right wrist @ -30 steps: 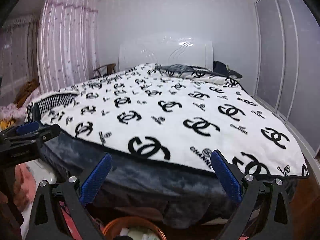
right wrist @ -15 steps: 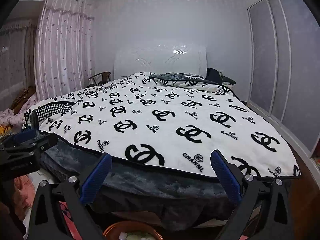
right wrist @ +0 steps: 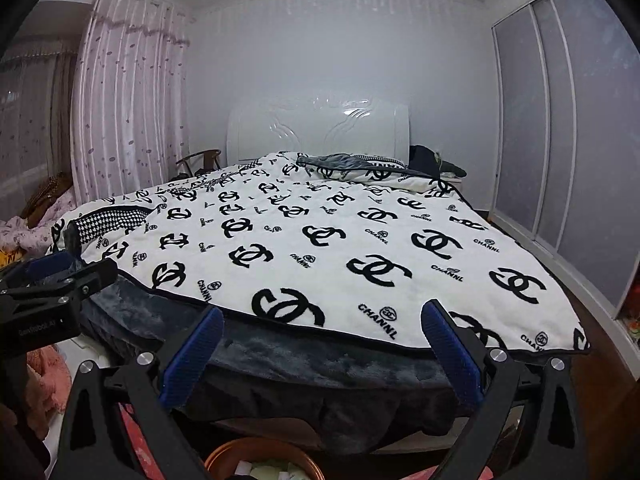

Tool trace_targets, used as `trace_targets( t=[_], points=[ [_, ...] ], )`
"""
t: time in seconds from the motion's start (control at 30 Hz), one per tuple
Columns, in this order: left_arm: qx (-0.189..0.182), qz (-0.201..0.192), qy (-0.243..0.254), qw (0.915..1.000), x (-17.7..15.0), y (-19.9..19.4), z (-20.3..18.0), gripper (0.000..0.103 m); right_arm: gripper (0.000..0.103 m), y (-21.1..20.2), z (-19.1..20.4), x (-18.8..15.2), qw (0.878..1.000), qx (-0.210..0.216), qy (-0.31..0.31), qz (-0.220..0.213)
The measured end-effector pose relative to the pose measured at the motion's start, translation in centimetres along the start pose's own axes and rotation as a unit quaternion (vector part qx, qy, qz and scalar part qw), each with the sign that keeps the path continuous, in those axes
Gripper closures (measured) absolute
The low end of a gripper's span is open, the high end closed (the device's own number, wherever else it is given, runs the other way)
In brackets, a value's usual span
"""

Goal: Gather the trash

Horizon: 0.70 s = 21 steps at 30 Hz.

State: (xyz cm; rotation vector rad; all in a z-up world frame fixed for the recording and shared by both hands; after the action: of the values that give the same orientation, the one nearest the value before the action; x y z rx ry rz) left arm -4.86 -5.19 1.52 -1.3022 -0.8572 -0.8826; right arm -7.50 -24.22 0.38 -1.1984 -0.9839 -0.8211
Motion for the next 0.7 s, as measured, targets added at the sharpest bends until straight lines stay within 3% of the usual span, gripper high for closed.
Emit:
trace_targets(
  t=[0.7],
  points=[
    [-0.003,-0.01,0.009,0.9999,-0.1,-1.5,-0.8,0.011,0.006,-1.9,-0.3,0.1,1.0,-0.005,0.005,-0.013]
  ],
)
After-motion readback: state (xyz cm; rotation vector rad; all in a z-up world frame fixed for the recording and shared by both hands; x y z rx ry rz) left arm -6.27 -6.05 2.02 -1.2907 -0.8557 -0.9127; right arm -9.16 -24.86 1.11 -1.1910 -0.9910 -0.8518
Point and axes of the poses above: each gripper's, at about its wrist camera, not at the fingertips, and y roughly the way its jaws point, z to its left, x to its top, the point moved 8 cm from there along y, roughly the way its jaws point, and after that the axes turned 10 degrees about x, right-handed, at the moved point
